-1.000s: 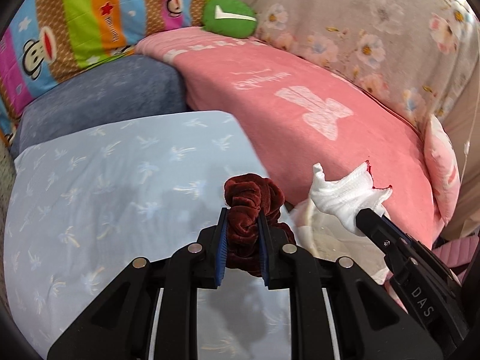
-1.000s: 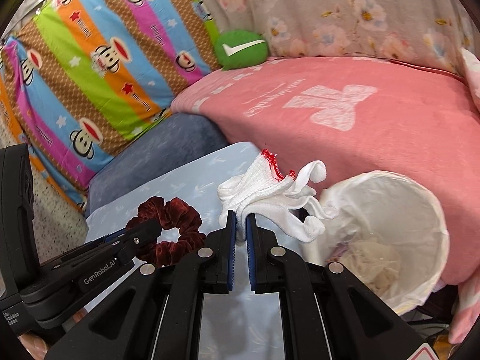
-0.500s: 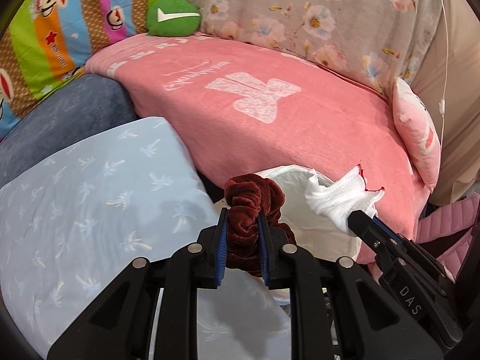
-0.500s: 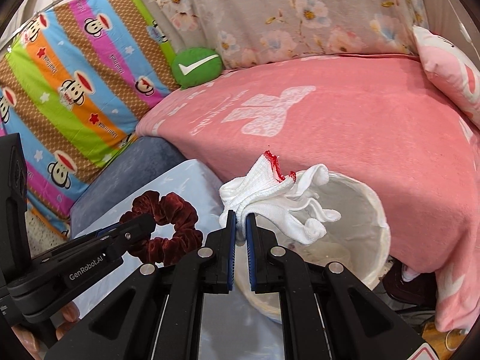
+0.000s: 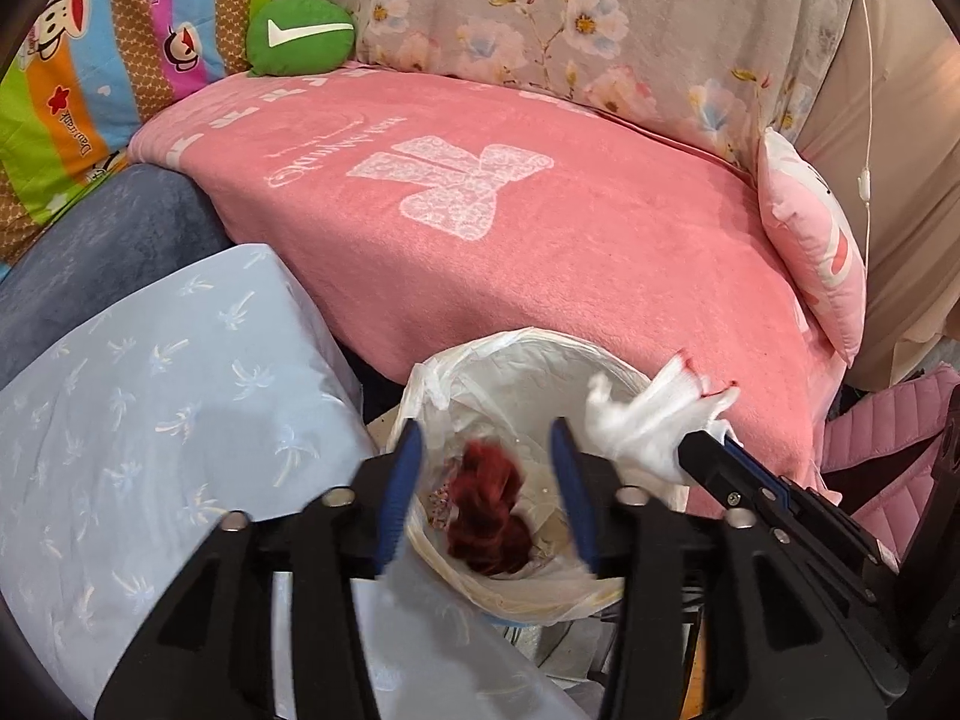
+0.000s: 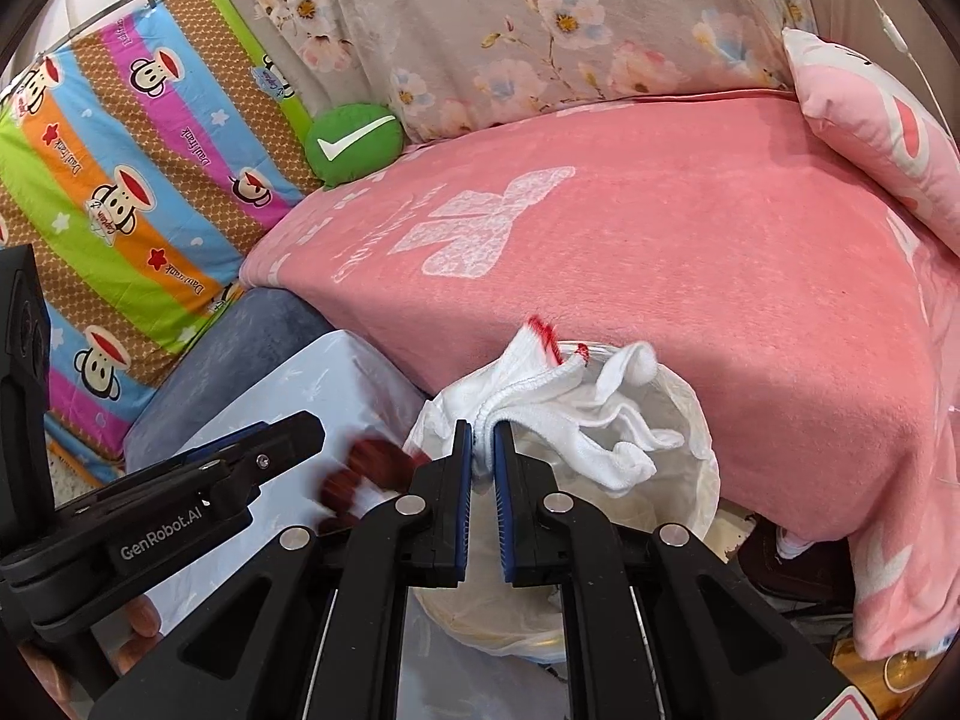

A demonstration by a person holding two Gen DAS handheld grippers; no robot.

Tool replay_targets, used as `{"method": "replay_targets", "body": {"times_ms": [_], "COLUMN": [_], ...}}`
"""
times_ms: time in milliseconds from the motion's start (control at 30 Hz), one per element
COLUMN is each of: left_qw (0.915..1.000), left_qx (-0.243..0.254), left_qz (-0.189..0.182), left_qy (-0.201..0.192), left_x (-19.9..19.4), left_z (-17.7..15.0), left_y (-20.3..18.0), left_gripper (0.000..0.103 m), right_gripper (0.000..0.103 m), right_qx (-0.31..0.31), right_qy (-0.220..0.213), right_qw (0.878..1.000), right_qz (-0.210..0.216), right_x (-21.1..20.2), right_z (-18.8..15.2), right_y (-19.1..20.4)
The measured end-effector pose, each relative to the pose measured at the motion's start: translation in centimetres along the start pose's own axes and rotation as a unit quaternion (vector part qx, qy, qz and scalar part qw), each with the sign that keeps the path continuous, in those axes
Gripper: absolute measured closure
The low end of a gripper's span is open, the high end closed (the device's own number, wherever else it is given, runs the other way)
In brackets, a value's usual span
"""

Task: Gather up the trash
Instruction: 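Open both tools to drop the scrunchie and glove into the bin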

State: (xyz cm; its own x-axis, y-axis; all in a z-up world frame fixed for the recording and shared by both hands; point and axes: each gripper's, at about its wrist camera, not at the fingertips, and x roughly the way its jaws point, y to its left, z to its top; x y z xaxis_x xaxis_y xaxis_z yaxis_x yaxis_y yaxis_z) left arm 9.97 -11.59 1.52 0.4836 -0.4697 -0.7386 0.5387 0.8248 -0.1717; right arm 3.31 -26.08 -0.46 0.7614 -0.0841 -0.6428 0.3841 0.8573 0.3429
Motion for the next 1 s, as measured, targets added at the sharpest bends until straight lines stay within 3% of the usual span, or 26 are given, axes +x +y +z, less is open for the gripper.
{"method": "replay_targets", "body": {"times_ms": [533, 1000], "left_qw": [0.9994, 0.9970], "left_qx": [-0.013, -0.010], "left_qz": [0.032, 0.076], "left_qy": [-0.008, -0.011], "left_x": [-0.2, -1.6], "left_z": [-0.5, -2.7], "left_y": [1.6, 2.8], "left_gripper": [0.045, 0.035], "right_gripper": [0.086, 0.068], "right_qx": [-0.030, -0.109], "right_qy": [0.012, 0.016], "right_qw": [0.999, 0.993], "right_qz": [-0.003, -0.039], "right_x": [0.1, -1.8], "right_z": [-0.6, -2.7], "right_y": [1.2, 3.4]}}
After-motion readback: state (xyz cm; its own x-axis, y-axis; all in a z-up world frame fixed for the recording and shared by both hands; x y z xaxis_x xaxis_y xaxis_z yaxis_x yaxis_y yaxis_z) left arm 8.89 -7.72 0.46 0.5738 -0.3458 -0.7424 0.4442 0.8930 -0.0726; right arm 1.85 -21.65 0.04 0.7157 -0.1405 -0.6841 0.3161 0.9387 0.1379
